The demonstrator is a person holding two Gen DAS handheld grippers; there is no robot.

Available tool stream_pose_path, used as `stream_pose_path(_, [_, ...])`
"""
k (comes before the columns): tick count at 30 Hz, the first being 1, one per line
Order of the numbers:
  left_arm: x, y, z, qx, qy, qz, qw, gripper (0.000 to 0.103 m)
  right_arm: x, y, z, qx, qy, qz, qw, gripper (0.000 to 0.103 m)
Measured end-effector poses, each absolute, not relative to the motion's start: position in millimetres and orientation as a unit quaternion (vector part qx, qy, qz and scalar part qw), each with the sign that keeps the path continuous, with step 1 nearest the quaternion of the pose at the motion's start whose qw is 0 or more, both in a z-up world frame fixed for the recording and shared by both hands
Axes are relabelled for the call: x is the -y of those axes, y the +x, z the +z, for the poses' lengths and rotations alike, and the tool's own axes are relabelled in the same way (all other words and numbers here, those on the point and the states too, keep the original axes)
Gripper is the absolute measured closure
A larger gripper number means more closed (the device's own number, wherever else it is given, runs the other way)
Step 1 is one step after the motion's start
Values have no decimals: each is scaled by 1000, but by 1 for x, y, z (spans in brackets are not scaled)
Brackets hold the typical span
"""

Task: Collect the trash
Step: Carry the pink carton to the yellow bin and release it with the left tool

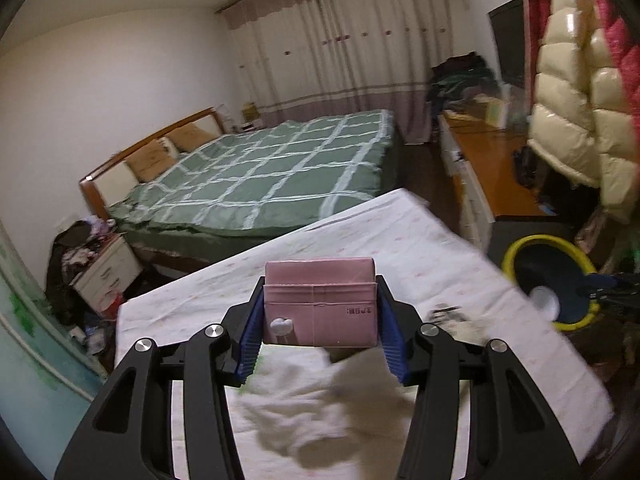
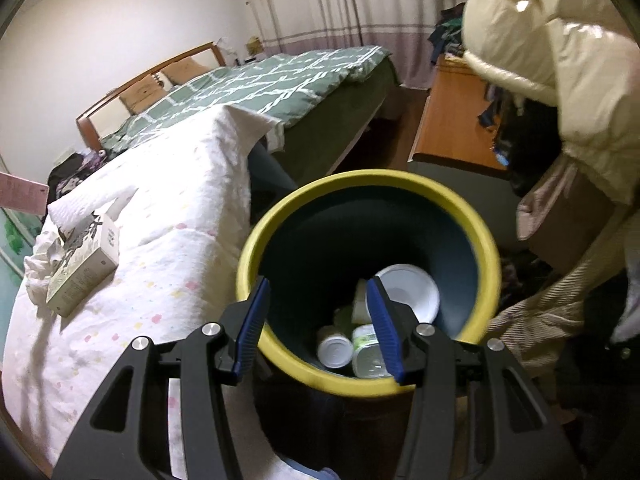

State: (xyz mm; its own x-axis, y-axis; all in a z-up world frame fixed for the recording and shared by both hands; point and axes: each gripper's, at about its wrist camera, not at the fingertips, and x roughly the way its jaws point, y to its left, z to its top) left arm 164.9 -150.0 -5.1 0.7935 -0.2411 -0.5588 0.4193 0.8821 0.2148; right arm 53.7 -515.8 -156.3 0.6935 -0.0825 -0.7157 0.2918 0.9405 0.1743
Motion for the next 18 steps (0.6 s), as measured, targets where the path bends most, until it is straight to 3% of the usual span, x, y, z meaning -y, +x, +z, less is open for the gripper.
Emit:
stream_pose_path(9, [261,123,14,-241,181,-321,898,52,540,13,-153,-363,140,-140,910,51])
stream_pose_path(18, [394,123,-45,-282,214,-400,845,53,566,-12,-160,-358,165,-157,905,51])
